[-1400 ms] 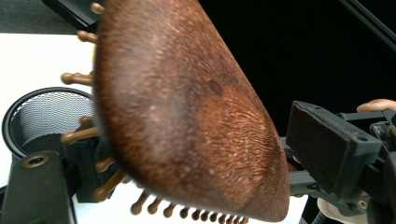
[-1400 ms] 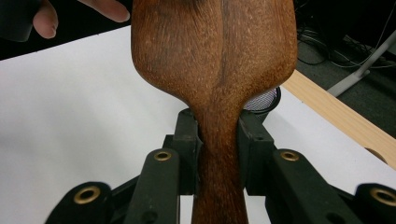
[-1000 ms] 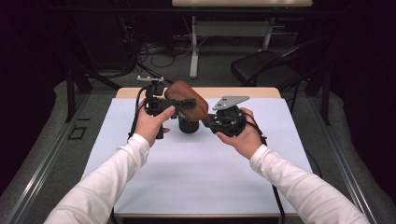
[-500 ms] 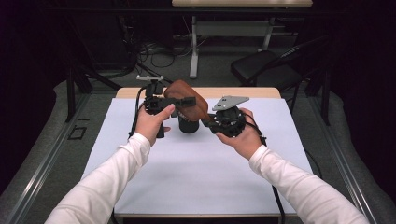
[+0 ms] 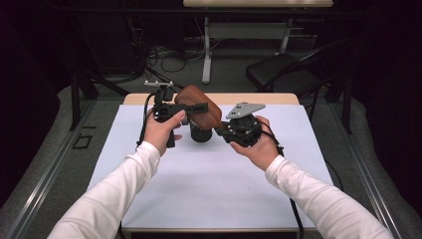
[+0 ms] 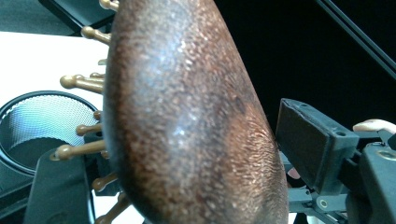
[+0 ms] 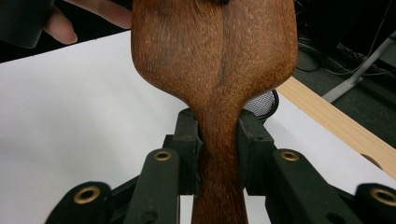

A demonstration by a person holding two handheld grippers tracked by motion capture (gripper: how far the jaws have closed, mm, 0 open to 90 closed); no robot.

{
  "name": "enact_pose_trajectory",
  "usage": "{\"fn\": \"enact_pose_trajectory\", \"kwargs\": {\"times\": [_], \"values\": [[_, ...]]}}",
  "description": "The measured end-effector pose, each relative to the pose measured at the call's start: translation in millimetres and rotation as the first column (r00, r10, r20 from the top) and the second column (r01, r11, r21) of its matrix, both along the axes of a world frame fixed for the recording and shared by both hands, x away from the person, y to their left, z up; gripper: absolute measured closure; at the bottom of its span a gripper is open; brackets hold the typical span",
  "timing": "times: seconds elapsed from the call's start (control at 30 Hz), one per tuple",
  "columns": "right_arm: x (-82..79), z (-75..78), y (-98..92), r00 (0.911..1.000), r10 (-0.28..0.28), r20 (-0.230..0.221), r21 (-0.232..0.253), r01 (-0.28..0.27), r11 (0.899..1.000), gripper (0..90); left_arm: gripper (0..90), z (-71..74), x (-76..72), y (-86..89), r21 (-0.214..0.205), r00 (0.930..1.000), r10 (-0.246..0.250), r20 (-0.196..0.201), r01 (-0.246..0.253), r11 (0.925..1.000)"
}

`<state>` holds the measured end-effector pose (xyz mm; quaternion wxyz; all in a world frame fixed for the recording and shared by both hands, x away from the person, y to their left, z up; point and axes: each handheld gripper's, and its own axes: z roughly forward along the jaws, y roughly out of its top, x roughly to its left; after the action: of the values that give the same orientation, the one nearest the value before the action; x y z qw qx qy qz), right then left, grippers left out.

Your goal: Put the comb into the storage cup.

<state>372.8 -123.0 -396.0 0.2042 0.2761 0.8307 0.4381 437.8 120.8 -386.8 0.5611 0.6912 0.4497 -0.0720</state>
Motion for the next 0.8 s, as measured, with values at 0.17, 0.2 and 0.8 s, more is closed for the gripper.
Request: {"fn": "enact_pose_trajectory", "kwargs": {"times": [0.17,0.2,0.8], "values": [[0.0,-1.3,0.2,1.0000,-0.001,-0.001,0.002,0.001,1.000,72.4,24.9,-0.6,-0.1,0.4,0.003,1.0000,-0.004,0.002,0.004,1.0000],[-0.1,-1.4,0.3,1.0000,-0.001,-0.002,0.003,0.001,1.000,72.4,24.9,-0.5,-0.2,0.5,0.004,1.0000,-0.003,0.003,0.003,1.0000],[-0.6,-5.4,1.1,1.0000,-0.003,0.005,-0.002,0.003,1.000,72.5,30.1,-2.2,0.5,2.6,-0.023,0.9993,-0.015,-0.034,0.014,0.9997]]}}
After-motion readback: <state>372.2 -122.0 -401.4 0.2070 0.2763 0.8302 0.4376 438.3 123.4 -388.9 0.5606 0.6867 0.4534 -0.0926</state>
